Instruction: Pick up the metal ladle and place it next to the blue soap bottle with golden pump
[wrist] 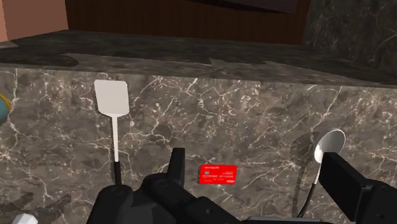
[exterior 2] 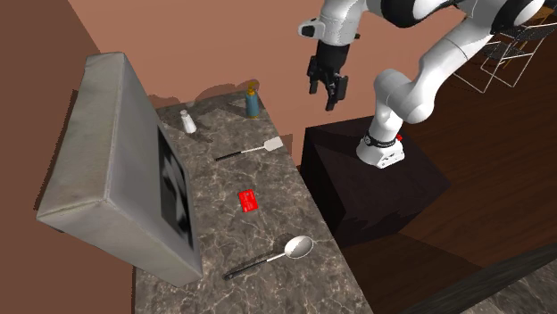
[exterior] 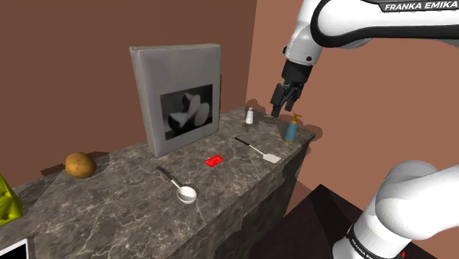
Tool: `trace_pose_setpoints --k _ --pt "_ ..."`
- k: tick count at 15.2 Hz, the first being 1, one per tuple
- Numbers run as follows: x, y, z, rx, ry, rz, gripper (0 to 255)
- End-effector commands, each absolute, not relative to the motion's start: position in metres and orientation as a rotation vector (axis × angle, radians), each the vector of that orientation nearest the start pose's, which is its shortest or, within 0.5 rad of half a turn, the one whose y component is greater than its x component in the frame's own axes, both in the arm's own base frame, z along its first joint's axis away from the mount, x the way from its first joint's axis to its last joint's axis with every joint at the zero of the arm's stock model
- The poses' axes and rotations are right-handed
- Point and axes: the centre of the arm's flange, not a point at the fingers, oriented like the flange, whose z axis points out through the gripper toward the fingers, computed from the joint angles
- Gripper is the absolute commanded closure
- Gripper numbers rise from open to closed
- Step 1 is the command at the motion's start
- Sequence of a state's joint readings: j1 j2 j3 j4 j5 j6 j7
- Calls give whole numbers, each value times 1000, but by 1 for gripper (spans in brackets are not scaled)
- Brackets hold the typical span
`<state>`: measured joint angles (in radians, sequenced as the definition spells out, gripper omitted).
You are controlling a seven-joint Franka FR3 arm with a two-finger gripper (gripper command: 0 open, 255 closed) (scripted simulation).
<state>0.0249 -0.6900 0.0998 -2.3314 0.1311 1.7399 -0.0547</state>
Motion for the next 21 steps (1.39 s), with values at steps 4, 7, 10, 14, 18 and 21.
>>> trace_pose_setpoints --k 4,7,10,14,18,21 --pt "383 107 547 -3058 -211 -119 0" --pt "405 131 523 -3056 -206 -102 0" --pt "427 156 500 -3054 -200 -86 0" --pt "455 188 468 -3051 -193 -64 0" --pt "483 221 436 -3048 -186 -42 0" --pt "504 245 412 -3046 -181 -25 0"
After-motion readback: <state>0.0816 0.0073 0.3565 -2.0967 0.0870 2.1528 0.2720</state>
